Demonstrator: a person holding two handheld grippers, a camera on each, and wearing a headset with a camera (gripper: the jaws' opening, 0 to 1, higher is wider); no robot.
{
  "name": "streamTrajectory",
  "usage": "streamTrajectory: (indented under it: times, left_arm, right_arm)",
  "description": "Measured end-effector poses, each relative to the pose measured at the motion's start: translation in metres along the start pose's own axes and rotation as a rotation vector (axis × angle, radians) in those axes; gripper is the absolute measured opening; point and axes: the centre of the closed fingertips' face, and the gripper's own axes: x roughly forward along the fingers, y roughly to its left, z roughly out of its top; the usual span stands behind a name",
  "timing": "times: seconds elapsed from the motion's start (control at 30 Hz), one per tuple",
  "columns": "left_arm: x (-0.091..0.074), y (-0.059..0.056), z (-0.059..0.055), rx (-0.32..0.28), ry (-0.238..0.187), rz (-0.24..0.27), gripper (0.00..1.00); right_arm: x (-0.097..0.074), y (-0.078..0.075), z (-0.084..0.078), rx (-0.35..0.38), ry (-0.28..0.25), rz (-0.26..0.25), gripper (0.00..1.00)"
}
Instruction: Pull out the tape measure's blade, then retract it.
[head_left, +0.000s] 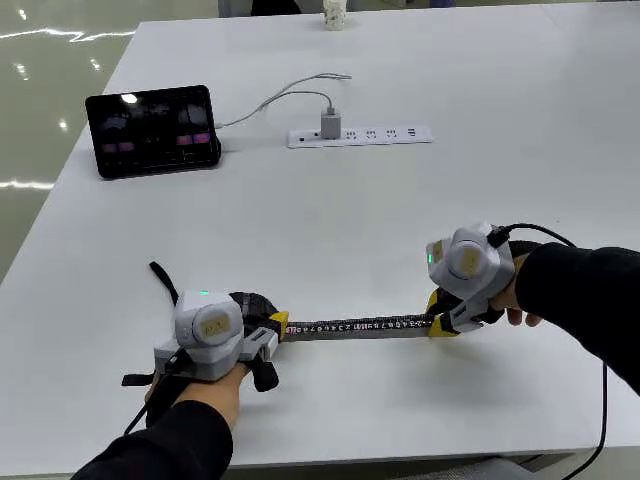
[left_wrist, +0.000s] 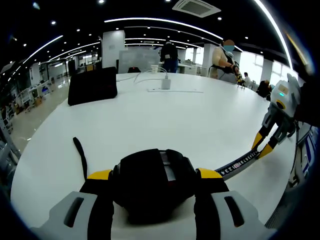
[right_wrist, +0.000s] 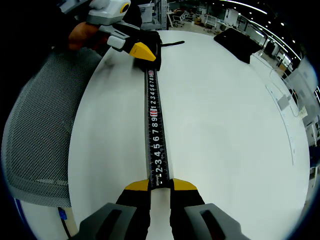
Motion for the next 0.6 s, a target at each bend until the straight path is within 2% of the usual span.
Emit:
streamTrajectory:
  times: [0.37,0.47,0.6]
  left_arm:
    - [0.0,0.0,0.0,0.0,0.0,-0.001,0.6]
    - [0.0,0.0,0.0,0.001,0.003,-0.001,0.6]
    - [0.0,0.001,0.0,0.002,0.006,-0.002,0.6]
  right_arm:
    - [0.002,0.0,0.005,0.017,-0.01,0.002,0.1]
    - [0.004,0.0,0.011,0.028,-0.026,-0.002,0.1]
    - [0.006,0.001,0.013,-0.006,0.003,0.006,0.1]
